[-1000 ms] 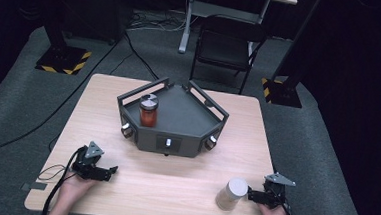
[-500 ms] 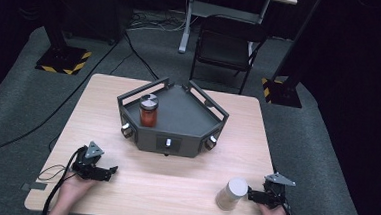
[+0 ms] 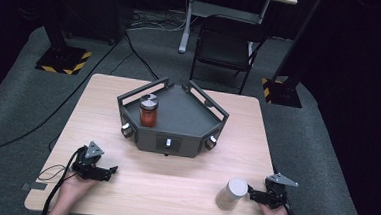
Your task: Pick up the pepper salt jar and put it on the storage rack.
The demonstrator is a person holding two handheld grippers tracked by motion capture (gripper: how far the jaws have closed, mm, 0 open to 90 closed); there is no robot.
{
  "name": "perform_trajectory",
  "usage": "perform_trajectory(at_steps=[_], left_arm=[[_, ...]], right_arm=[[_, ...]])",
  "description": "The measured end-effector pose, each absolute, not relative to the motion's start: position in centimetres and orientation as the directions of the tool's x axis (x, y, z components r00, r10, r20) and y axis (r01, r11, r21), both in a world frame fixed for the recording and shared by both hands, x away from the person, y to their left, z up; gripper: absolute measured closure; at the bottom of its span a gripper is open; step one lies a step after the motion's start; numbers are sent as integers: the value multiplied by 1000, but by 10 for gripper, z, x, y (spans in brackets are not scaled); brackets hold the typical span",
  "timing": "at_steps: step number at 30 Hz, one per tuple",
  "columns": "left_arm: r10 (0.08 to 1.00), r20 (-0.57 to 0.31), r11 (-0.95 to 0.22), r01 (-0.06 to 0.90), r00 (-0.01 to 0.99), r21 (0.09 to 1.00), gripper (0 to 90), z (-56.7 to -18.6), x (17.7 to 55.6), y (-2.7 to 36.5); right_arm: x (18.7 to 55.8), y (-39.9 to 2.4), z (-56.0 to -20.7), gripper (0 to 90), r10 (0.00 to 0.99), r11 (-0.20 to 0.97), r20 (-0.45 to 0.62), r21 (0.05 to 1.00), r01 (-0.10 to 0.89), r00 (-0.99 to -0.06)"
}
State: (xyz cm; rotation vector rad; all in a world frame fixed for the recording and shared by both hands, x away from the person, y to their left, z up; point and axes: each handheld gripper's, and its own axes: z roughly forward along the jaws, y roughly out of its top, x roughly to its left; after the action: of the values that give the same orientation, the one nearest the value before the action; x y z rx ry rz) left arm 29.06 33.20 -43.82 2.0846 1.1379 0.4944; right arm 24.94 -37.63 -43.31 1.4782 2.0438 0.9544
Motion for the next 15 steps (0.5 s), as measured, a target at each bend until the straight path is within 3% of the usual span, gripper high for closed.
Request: perform_trajectory(at_steps=[15], left_arm=[[840,-1,-370,574,542,731,60,-438,291,332]], right_arm=[[228,-386,-417,107,925,180,76,776,604,-372]])
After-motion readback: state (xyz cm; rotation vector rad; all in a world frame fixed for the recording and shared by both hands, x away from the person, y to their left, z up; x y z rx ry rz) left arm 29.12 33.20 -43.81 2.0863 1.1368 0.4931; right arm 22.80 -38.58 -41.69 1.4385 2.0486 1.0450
